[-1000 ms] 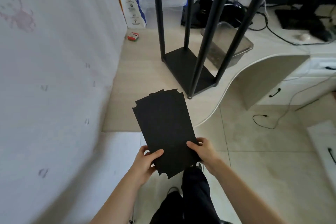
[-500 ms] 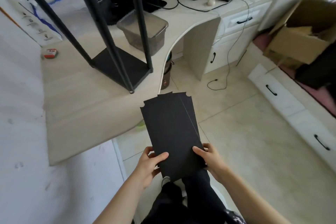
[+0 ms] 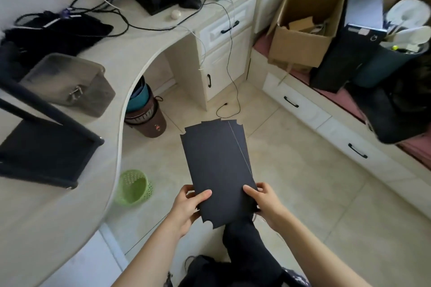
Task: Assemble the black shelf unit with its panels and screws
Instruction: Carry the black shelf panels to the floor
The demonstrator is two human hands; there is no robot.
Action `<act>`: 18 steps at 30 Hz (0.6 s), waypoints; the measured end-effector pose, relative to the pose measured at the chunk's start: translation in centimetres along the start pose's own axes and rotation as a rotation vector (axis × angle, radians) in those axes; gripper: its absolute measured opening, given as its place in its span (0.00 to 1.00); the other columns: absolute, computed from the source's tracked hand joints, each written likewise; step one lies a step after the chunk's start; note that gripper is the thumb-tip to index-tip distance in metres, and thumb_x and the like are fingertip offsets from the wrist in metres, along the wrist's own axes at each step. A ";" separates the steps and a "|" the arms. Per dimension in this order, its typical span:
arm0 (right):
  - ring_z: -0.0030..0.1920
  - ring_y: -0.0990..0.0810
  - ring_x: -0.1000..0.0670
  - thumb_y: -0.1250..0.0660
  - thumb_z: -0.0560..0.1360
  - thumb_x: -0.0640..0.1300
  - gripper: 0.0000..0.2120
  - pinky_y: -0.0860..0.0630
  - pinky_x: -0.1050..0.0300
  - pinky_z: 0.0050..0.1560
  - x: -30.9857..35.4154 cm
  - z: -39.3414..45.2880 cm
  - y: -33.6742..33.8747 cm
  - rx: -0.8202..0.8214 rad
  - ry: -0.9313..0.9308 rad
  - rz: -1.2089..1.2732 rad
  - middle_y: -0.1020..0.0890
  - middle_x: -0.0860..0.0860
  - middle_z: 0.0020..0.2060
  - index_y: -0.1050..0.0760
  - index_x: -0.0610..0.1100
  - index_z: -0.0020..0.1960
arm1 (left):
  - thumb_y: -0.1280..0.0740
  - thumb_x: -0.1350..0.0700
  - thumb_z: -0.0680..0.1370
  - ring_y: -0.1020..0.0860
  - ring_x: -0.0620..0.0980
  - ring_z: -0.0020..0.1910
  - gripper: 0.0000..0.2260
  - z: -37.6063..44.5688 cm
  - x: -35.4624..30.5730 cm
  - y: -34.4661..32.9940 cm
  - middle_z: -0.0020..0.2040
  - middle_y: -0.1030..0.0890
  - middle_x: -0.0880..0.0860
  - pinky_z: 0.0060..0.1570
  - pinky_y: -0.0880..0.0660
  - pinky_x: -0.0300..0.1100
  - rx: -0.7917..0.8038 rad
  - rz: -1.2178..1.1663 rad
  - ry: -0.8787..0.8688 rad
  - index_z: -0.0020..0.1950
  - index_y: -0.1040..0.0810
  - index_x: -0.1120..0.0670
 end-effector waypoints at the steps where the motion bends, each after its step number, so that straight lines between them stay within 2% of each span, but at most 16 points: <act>1: 0.50 0.21 0.49 0.31 0.78 0.49 0.16 0.21 0.49 0.47 1.0 0.7 1.2 -0.009 -0.008 0.008 0.22 0.49 0.54 0.32 0.43 0.60 | 0.25 0.62 0.74 0.18 0.58 0.53 0.19 0.8 -0.7 -1.6 0.59 0.19 0.59 0.41 0.19 0.48 0.000 0.002 0.010 0.61 0.29 0.58; 3: 0.48 0.22 0.50 0.31 0.78 0.50 0.16 0.22 0.51 0.45 2.5 2.1 3.6 -0.039 -0.012 0.018 0.23 0.48 0.52 0.33 0.43 0.59 | 0.25 0.62 0.75 0.18 0.58 0.52 0.18 2.2 -1.9 -4.9 0.59 0.20 0.59 0.39 0.19 0.48 0.000 0.020 0.023 0.60 0.29 0.58; 6: 0.45 0.22 0.53 0.32 0.79 0.50 0.15 0.26 0.59 0.36 4.6 3.9 7.0 -0.089 0.017 0.047 0.23 0.49 0.51 0.33 0.43 0.58 | 0.25 0.60 0.75 0.18 0.57 0.52 0.18 4.4 -3.6 -9.6 0.60 0.20 0.58 0.35 0.20 0.45 0.005 0.075 0.014 0.60 0.28 0.58; 9: 0.45 0.20 0.54 0.34 0.80 0.49 0.18 0.25 0.63 0.31 6.6 5.3 9.9 -0.118 0.083 0.049 0.22 0.51 0.52 0.39 0.49 0.65 | 0.26 0.58 0.76 0.18 0.55 0.54 0.17 6.4 -5.0 -14.0 0.59 0.19 0.56 0.39 0.20 0.45 0.009 0.101 -0.002 0.61 0.27 0.58; 11: 0.47 0.18 0.52 0.35 0.80 0.47 0.21 0.21 0.62 0.34 7.7 6.0 11.7 -0.134 0.143 0.050 0.22 0.49 0.54 0.42 0.54 0.67 | 0.26 0.59 0.77 0.17 0.53 0.53 0.18 7.6 -5.5 -16.6 0.58 0.18 0.55 0.41 0.19 0.44 0.020 0.121 -0.018 0.63 0.26 0.59; 14: 0.57 0.20 0.48 0.36 0.81 0.45 0.22 0.19 0.52 0.50 8.7 7.0 14.3 -0.174 0.205 0.048 0.23 0.47 0.62 0.41 0.54 0.71 | 0.26 0.60 0.76 0.17 0.51 0.51 0.21 9.2 -6.0 -20.1 0.60 0.18 0.54 0.40 0.18 0.42 0.060 0.159 -0.053 0.67 0.28 0.59; 16: 0.60 0.21 0.49 0.36 0.81 0.44 0.23 0.21 0.59 0.50 8.9 7.5 16.1 -0.203 0.223 0.064 0.24 0.47 0.64 0.41 0.54 0.72 | 0.26 0.59 0.76 0.17 0.52 0.54 0.28 10.3 -6.3 -22.0 0.61 0.19 0.54 0.47 0.17 0.47 0.093 0.215 -0.073 0.72 0.34 0.54; 18: 0.60 0.21 0.50 0.36 0.81 0.44 0.24 0.22 0.63 0.49 8.9 8.1 17.6 -0.219 0.228 0.090 0.24 0.48 0.65 0.42 0.54 0.73 | 0.25 0.57 0.76 0.18 0.51 0.58 0.36 11.4 -6.5 -23.7 0.62 0.21 0.53 0.55 0.19 0.52 0.139 0.289 -0.088 0.77 0.42 0.43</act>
Point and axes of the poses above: each hand's wrist, its own z-axis towards the middle knuckle, its own y-axis out of the back of the hand, x = y × z, the point moved 4 cm from there along z, towards the middle knuckle
